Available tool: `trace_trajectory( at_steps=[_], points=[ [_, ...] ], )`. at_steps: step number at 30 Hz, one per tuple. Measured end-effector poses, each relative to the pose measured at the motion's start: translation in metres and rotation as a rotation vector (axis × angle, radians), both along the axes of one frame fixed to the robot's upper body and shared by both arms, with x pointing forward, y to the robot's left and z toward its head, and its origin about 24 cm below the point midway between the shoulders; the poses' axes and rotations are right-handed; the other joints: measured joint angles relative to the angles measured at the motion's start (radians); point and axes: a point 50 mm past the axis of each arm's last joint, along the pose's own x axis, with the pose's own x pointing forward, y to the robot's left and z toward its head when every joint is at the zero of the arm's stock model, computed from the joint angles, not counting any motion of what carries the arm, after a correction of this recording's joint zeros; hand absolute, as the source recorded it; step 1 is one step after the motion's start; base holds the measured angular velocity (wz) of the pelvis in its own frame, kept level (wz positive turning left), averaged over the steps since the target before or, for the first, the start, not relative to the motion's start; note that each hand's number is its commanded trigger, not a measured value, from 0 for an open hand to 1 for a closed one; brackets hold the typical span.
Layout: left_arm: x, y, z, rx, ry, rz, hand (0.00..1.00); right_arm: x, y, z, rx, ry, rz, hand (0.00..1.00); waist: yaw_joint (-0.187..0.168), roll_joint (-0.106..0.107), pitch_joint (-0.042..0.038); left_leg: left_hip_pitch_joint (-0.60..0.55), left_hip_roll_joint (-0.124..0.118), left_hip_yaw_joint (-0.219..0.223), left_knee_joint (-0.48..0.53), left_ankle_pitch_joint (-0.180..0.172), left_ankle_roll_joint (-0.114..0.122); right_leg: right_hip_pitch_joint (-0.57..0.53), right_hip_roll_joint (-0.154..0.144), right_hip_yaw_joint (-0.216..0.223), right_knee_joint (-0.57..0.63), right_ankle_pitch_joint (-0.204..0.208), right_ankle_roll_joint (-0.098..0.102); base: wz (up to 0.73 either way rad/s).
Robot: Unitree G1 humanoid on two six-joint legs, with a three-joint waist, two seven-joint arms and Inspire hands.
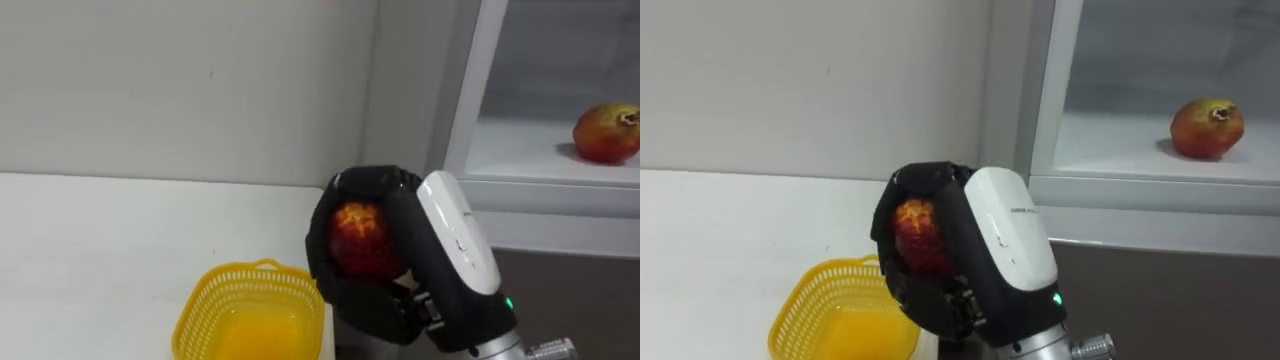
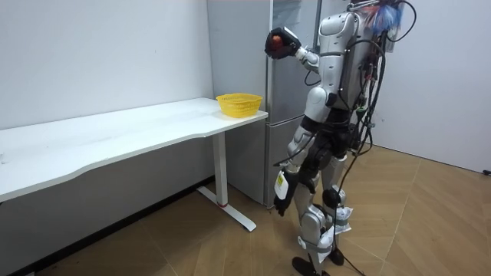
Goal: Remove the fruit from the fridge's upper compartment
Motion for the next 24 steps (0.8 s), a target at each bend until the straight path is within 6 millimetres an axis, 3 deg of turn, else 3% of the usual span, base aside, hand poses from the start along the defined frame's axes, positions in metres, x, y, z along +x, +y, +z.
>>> trace_trajectory(
  at_steps=[12,19,24],
  points=[
    [0.002,0.009,0.002,0.005,-0.004,0.016,0.00,0.029,0.009,-0.009,-0.173,0.010,-0.036,1.00,0.048,-0.035,0.0011,-0.012,-0.003,-0.038,0.005,0.001,-0.001,0.001,-0.001,-0.031,-0.006,0.000,0.000,0.09],
    [-0.002,0.010,0.002,0.016,0.003,0.022,0.00,0.036,0.008,-0.010,-0.192,0.028,-0.048,1.00,0.069,-0.041,-0.0001,-0.014,-0.007,-0.048,0.011,0.002,0.000,0.007,-0.004,-0.036,-0.018,0.000,0.001,0.04],
    [0.001,0.009,0.002,0.005,0.001,0.018,0.00,0.044,0.007,-0.016,-0.213,0.053,-0.066,1.00,0.085,-0.045,0.0033,-0.016,-0.007,-0.054,0.013,0.003,-0.002,0.013,-0.004,-0.044,-0.018,-0.002,0.003,0.04]
  ],
)
